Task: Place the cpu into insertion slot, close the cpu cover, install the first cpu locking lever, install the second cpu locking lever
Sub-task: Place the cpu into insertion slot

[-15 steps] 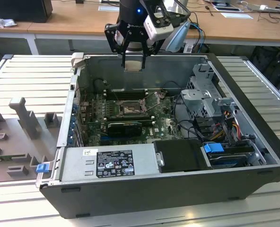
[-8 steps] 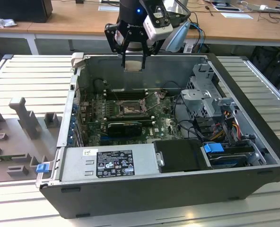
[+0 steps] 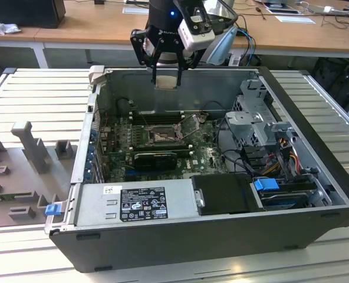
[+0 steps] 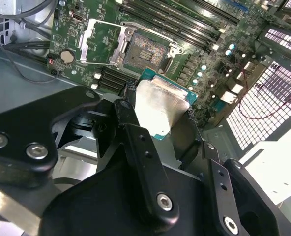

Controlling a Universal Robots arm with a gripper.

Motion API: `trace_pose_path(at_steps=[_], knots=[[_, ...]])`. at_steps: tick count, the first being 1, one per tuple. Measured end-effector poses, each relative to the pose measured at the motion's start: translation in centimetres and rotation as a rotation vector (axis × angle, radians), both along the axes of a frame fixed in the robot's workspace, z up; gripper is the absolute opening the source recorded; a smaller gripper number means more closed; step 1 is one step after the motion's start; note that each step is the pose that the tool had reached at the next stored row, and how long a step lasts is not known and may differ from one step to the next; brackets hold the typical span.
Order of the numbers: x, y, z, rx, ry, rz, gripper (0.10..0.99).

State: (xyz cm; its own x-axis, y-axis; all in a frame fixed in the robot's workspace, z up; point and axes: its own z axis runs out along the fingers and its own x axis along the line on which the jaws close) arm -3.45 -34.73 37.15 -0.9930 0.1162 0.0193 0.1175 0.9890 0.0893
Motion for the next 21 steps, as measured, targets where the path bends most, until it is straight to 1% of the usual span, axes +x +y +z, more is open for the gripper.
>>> trace_pose_path(at_steps=[21], knots=[[0.0, 0.0, 0.0, 0.0, 0.0, -0.044, 0.529]])
